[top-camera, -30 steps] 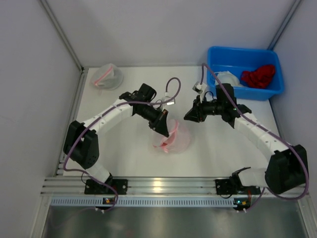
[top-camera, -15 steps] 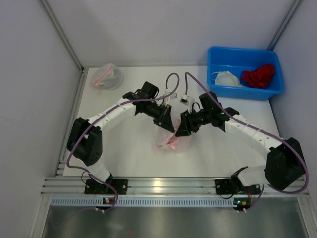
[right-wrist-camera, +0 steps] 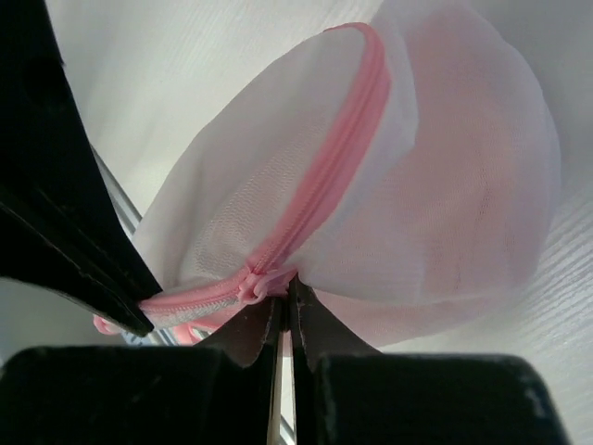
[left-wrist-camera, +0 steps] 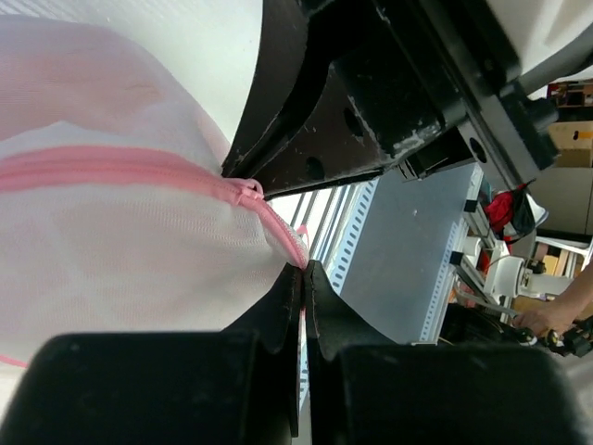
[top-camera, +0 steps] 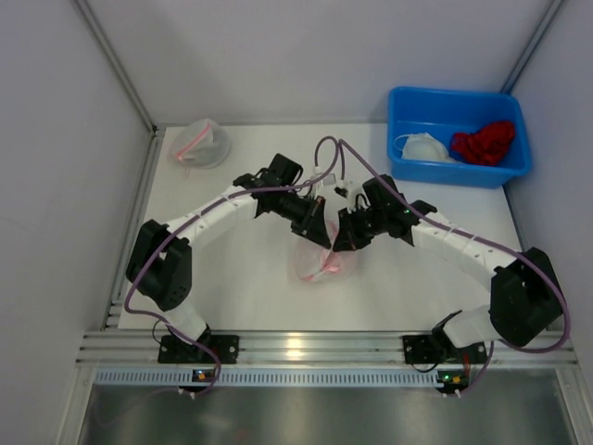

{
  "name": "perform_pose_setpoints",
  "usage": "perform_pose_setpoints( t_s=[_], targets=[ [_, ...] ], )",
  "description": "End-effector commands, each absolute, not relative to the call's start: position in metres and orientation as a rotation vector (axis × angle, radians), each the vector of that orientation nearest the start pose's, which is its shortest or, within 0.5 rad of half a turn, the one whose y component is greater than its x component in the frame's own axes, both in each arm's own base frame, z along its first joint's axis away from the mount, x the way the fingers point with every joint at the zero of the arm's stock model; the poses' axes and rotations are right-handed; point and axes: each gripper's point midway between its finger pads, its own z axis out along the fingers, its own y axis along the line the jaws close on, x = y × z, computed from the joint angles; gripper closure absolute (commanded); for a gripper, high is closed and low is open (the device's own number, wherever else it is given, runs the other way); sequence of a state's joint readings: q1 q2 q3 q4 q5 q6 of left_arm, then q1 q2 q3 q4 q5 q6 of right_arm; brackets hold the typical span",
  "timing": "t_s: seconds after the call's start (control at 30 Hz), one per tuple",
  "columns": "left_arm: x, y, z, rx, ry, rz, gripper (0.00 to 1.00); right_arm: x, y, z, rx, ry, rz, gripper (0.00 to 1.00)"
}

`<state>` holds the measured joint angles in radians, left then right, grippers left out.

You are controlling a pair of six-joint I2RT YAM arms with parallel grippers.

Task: Place the bra in the laundry bag and zip it closed
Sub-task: Adjust the laundry bag at the center of the board.

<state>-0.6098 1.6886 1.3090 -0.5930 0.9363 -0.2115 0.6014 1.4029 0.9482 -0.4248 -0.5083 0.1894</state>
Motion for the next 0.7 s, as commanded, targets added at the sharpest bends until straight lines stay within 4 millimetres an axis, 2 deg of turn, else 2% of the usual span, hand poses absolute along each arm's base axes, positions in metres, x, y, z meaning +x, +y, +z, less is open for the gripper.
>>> perform_pose_setpoints(
  t_s=[0.0,0.13,0.2,0.23,0.3,0.33,0.37,0.4,0.53,0.67],
  targets=[
    [0.21,-0.338,0.185,0.949,2.372,-1.495,1.0,0.244,0.278,0.155,-0.717,2.289,0.977,1.0],
    [0.213,-0.339,0.176,0.915,2.418,-1.445,1.0,0.244,0.279,0.171,-0.692,2.222,1.007,1.0],
    [0.23,-0.325,0.18,0.788,2.431,-1.412,1.0,0.241,0.27,0.165,-0.673,2.246,0.997,1.0],
    [0.254,-0.302,0.176,0.648,2.446,-1.376,1.0,0.241,0.257,0.152,-0.633,2.288,0.979,1.0],
    [0.29,-0.275,0.187,0.469,2.381,-1.301,1.0,0.242,0.24,0.144,-0.576,2.312,0.956,1.0],
    [0.295,-0.261,0.196,0.418,2.336,-1.289,1.0,0.246,0.229,0.141,-0.533,2.322,0.954,1.0],
    [0.311,-0.245,0.201,0.348,2.31,-1.257,1.0,0.244,0.224,0.134,-0.515,2.341,0.95,1.0],
    [0.314,-0.24,0.203,0.329,2.301,-1.24,1.0,0.244,0.222,0.133,-0.501,2.349,0.947,1.0],
    [0.308,-0.244,0.196,0.319,2.331,-1.272,1.0,0.25,0.23,0.143,-0.477,2.318,1.001,1.0],
    [0.295,-0.264,0.194,0.401,2.336,-1.348,1.0,0.253,0.242,0.156,-0.517,2.274,1.041,1.0]
  ],
)
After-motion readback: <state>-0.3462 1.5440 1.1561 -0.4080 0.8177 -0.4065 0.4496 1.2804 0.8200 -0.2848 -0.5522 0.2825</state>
